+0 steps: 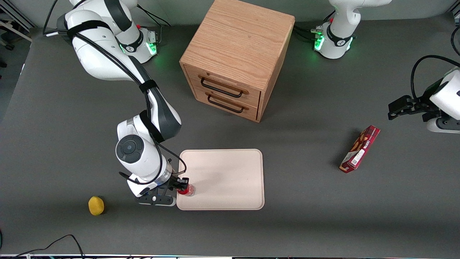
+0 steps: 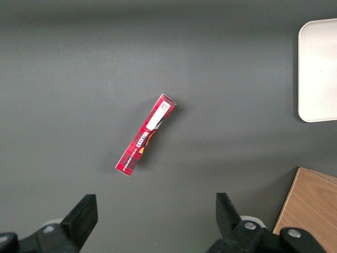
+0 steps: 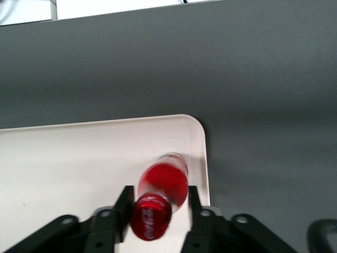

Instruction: Place coke bottle on tray

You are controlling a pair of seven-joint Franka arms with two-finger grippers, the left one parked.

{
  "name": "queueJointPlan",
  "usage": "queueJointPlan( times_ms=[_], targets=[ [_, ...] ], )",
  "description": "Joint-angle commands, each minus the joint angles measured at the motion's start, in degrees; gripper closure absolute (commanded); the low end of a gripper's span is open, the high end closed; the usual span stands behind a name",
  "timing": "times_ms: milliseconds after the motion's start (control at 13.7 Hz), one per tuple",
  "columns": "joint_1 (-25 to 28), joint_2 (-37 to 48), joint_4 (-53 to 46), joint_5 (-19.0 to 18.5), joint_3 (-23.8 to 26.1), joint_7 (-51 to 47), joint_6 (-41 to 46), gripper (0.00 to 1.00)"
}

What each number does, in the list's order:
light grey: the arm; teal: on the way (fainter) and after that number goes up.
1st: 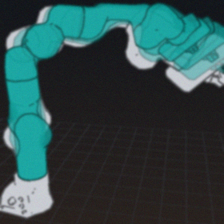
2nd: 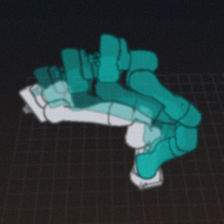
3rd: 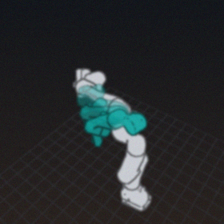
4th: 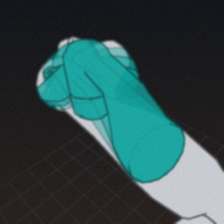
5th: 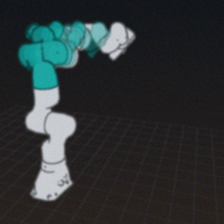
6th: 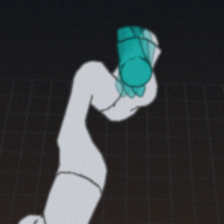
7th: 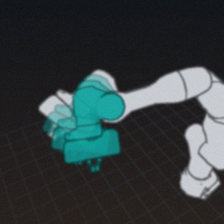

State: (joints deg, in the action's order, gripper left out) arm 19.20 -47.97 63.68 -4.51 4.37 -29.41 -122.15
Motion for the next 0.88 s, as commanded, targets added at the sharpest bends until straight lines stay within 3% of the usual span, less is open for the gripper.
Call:
queueJointPlan(
  times_ms=[0, 219, 438, 584, 803],
  targets=[
    [0.3, 0.1, -1.9, -1.3, -0.5, -1.4, 0.5, 0.0],
    [0.1, 3.5, -1.9, -1.5, -0.5, -1.4, 4.3, 0.0],
    [0.1, 8.5, -1.5, -5.4, -0.2, -1.4, 10.9, 0.0],
    [-0.7, 11.9, -0.2, -5.1, -0.1, -1.4, 16.2, 0.0],
    [-4.2, 20.1, 8.7, -4.9, 0.5, 2.9, 17.8, 0.0]
  ],
)
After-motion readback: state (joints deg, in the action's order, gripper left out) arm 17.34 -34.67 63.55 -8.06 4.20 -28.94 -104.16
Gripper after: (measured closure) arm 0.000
